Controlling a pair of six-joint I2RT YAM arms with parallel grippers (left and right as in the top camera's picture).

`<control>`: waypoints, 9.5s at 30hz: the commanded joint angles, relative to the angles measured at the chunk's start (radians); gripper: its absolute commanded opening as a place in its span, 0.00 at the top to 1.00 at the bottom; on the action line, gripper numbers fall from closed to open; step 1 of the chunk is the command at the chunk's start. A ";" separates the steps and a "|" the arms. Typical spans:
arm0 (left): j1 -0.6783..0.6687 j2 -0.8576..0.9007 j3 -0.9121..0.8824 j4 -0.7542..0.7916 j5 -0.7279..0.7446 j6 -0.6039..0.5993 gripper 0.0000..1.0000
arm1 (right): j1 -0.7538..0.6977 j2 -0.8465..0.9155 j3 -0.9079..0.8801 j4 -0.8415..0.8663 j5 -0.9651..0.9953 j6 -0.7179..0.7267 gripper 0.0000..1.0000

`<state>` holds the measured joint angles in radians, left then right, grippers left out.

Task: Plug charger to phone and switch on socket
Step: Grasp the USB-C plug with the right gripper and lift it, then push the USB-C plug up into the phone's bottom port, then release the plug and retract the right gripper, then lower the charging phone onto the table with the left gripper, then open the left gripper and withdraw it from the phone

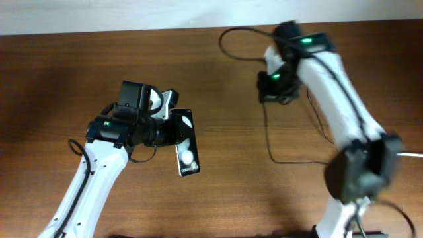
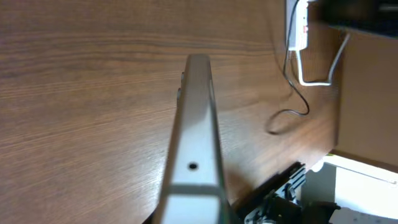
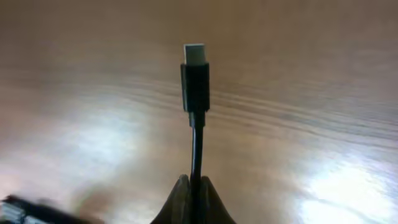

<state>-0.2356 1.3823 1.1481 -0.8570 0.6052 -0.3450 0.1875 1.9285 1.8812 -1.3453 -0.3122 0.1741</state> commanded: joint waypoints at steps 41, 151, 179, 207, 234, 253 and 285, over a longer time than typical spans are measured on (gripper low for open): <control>0.012 -0.002 0.011 0.549 0.367 -0.378 1.00 | 0.737 -0.847 -0.741 0.471 0.303 0.232 0.96; -0.020 -0.002 0.011 0.347 0.343 -0.237 1.00 | 0.734 -0.960 -0.711 0.550 0.241 0.231 0.53; -0.161 0.684 0.035 0.720 0.029 -0.293 0.90 | 0.734 -1.307 -0.712 0.222 0.377 0.227 0.01; -0.177 0.684 0.033 0.452 -0.298 -0.199 0.01 | 0.734 -1.307 -0.712 0.222 0.377 0.227 0.01; -0.164 0.674 0.034 0.192 -0.620 -0.198 0.01 | 0.734 -1.307 -0.712 0.222 0.377 0.227 0.01; -0.151 -0.502 0.037 -0.222 -0.771 -0.199 0.01 | 0.734 -1.307 -0.712 0.222 0.377 0.227 0.01; 0.226 -1.238 0.037 -0.808 -0.770 -0.220 0.01 | 0.734 -1.307 -0.712 0.288 0.352 0.227 0.01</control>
<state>-0.0158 0.1558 1.1854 -1.6680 -0.1577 -0.5499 0.9245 0.6209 1.1698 -1.0805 0.0406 0.4080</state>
